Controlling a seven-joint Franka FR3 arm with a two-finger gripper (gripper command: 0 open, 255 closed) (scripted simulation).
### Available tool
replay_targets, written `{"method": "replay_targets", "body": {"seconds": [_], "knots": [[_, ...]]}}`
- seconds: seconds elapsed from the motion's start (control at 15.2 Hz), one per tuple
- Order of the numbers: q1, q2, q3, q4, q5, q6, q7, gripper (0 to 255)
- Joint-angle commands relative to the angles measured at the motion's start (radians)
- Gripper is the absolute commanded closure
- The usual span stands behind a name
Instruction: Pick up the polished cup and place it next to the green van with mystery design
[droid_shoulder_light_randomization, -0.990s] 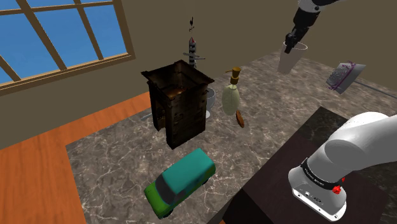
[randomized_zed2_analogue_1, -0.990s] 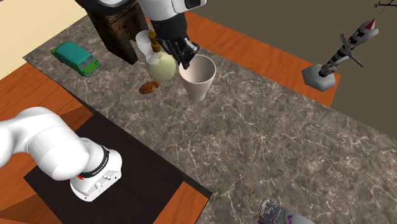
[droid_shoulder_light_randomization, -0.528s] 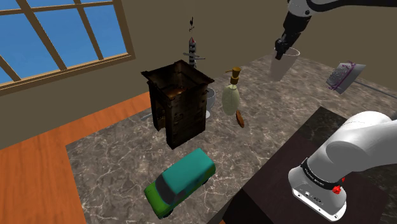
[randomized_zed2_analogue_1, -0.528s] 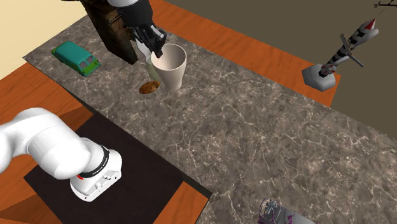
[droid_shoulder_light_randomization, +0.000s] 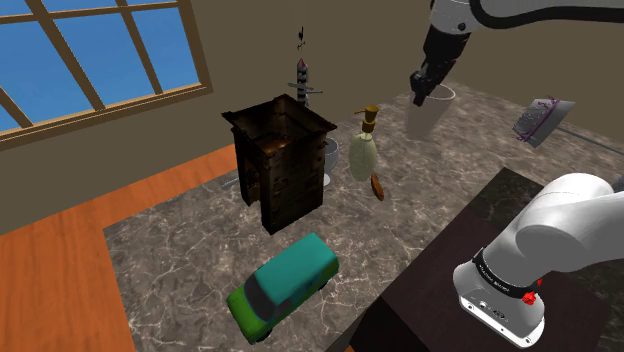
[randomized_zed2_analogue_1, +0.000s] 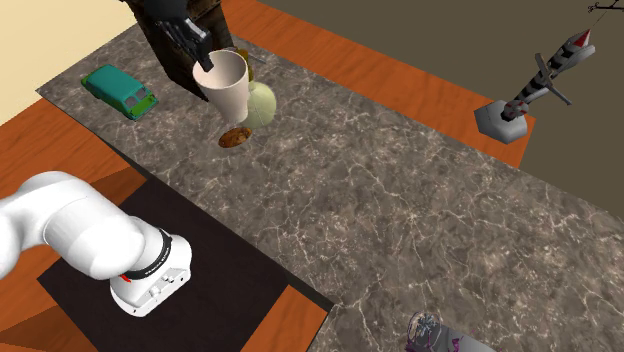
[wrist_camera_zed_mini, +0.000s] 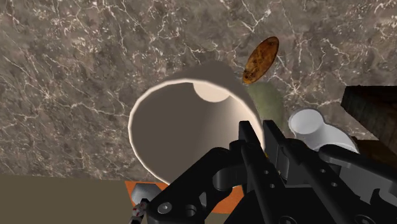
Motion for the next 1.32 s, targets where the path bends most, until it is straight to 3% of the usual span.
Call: {"method": "replay_targets", "body": {"seconds": [0.0,0.73,1.25], "knots": [[0.018,-0.008,0.046,0.001,0.026,-0.014,0.052,255],[0.088,0.079,0.289,0.107,0.138,-0.046,0.321,255],[0.102,0.228,0.478,0.266,0.165,-0.061,0.530,255]]}}
